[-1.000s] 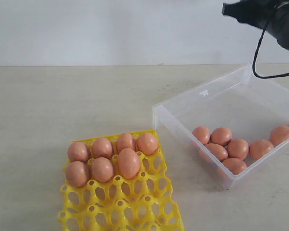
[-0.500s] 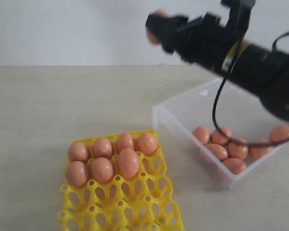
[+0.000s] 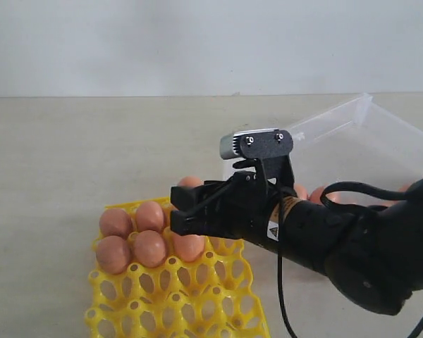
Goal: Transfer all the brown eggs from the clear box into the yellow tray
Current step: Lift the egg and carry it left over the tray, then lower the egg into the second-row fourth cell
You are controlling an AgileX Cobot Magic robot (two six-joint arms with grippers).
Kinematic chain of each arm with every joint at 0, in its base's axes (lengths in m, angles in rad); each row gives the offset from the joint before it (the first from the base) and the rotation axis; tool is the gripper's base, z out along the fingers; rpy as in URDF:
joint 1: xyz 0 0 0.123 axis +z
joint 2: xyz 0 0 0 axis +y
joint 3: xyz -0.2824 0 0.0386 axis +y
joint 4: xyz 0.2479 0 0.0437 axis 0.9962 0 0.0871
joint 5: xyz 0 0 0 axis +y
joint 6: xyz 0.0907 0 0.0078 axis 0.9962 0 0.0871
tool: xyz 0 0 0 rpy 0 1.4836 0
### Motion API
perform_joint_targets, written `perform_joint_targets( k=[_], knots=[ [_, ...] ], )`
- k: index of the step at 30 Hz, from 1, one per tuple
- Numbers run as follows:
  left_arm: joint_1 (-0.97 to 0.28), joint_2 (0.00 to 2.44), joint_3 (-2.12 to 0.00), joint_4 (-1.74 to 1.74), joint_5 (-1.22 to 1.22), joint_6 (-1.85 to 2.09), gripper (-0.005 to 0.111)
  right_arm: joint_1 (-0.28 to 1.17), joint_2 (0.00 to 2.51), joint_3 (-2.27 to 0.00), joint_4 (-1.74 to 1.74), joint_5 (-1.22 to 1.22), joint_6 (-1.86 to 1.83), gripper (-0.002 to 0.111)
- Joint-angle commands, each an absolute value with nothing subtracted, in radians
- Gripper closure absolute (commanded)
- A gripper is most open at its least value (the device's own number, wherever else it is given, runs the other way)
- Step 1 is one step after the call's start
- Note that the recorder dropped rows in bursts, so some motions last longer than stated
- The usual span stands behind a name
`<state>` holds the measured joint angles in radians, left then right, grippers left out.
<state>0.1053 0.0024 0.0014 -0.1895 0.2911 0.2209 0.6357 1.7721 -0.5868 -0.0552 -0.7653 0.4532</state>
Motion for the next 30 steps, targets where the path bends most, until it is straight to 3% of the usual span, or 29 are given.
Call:
perform_joint_targets(
  k=[1, 30],
  knots=[
    [0.108, 0.0, 0.0, -0.194, 0.284, 0.228, 0.103, 0.638, 1.777, -0.548, 0.032, -0.877, 0.454, 0.109],
    [0.108, 0.0, 0.0, -0.194, 0.284, 0.228, 0.103, 0.638, 1.84, -0.443, 0.04, -0.849, 0.443, 0.109]
  ],
)
